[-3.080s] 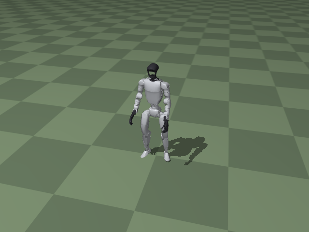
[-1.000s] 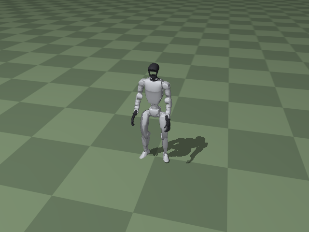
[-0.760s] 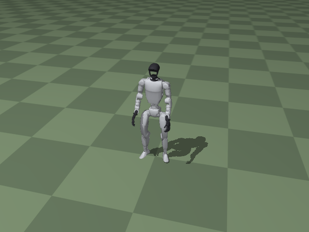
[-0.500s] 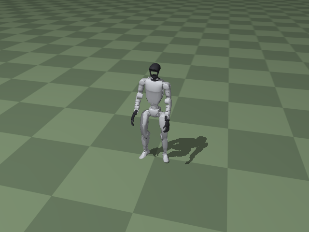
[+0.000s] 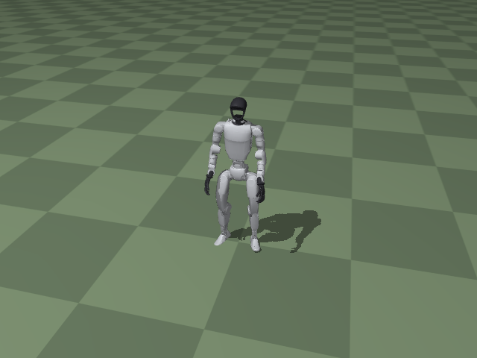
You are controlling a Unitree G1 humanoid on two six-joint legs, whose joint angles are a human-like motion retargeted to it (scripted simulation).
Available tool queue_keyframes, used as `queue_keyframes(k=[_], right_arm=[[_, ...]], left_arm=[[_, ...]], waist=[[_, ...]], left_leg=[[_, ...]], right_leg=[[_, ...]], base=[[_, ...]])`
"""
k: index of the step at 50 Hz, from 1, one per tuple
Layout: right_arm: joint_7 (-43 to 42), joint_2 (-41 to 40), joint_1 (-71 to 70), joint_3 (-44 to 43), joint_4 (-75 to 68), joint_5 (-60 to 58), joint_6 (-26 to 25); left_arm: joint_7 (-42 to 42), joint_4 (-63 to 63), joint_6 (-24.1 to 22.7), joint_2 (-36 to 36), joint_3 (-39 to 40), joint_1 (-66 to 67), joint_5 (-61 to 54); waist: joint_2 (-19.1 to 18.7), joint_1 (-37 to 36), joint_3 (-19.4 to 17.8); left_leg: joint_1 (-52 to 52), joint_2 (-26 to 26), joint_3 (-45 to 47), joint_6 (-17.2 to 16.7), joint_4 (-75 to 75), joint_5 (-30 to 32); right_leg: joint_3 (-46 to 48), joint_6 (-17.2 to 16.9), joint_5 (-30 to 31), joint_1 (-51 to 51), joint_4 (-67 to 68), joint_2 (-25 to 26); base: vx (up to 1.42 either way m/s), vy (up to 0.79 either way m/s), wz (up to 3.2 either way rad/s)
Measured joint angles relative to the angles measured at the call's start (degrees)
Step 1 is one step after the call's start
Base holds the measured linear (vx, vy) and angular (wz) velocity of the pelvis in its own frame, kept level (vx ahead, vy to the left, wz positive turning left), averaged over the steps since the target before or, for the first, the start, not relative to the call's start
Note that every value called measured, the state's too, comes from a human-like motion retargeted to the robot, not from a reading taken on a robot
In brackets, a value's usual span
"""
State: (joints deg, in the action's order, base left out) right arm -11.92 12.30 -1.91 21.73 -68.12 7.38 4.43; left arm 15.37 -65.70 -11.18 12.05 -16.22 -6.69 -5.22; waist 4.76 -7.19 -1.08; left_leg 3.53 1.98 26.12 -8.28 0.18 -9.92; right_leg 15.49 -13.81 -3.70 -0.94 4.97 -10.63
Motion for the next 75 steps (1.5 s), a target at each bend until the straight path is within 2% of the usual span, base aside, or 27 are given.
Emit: queue_keyframes(k=[18,35,52,63,71,75], right_arm=[[-1.99,-0.13,-3.39,-0.11,4.81,0.88,0.89],[-2.18,-0.27,-4.16,0.59,5.38,-1.05,1.0],[0.19,1.79,0.0,-2.32,-0.26,-0.31,0.6],[0.26,1.85,0.52,-2.0,0.91,-3.02,1.59],[-1.36,1.13,-3.58,-1.34,2.1,-2.52,0.95],[-1.92,0.52,-4.99,-0.85,3.51,-2.36,0.69]], left_arm=[[-0.17,-2.23,0.25,0.26,-0.62,3.63,-1.12],[-0.92,0.21,1.29,0.47,4.12,3.02,2.87],[0.39,-1.23,-0.04,-0.03,-0.73,0.8,-0.19],[-0.96,0.45,0.24,-0.03,3.76,2.17,5.54],[1.49,-0.7,1.06,-1.78,9.95,4.13,1.02],[2.5,-2.81,1.69,-1.6,10.03,4.09,-1.54]], waist=[[-0.35,0.2,0.3],[0.23,2.92,-0.32],[-1.5,0.38,0.23],[-0.75,1.97,-0.04],[-0.58,3.81,0.01],[-0.49,4.07,0.2]], left_leg=[[-0.52,-0.08,-0.83,-0.11,-0.13,0.33],[-0.31,0.56,-2.02,-1.1,0.76,-0.2],[0.09,0.04,-1.49,-0.5,0.43,-0.49],[0.45,0.44,-2.54,-1.25,0.76,-0.99],[1.15,0.84,-0.5,-1.16,0.59,-1.41],[1.54,0.92,0.95,-0.64,0.41,-1.66]], right_leg=[[0.67,0.0,-0.29,-0.02,-0.11,-0.07],[1.89,0.54,-1.01,1.13,0.33,0.23],[1.62,-0.88,-0.88,1.15,0.16,-0.23],[3.1,-0.26,-1.84,1.79,1.39,-0.26],[1.02,0.17,-1.17,2.11,-0.57,0.66],[-0.37,-0.27,-1.03,1.61,-0.68,0.91]], base=[[0.0,0.0,0.01],[0.0,0.0,0.0],[0.0,0.0,0.0],[0.0,0.0,0.0],[0.03,-0.01,-0.19],[0.03,-0.01,-0.33]])
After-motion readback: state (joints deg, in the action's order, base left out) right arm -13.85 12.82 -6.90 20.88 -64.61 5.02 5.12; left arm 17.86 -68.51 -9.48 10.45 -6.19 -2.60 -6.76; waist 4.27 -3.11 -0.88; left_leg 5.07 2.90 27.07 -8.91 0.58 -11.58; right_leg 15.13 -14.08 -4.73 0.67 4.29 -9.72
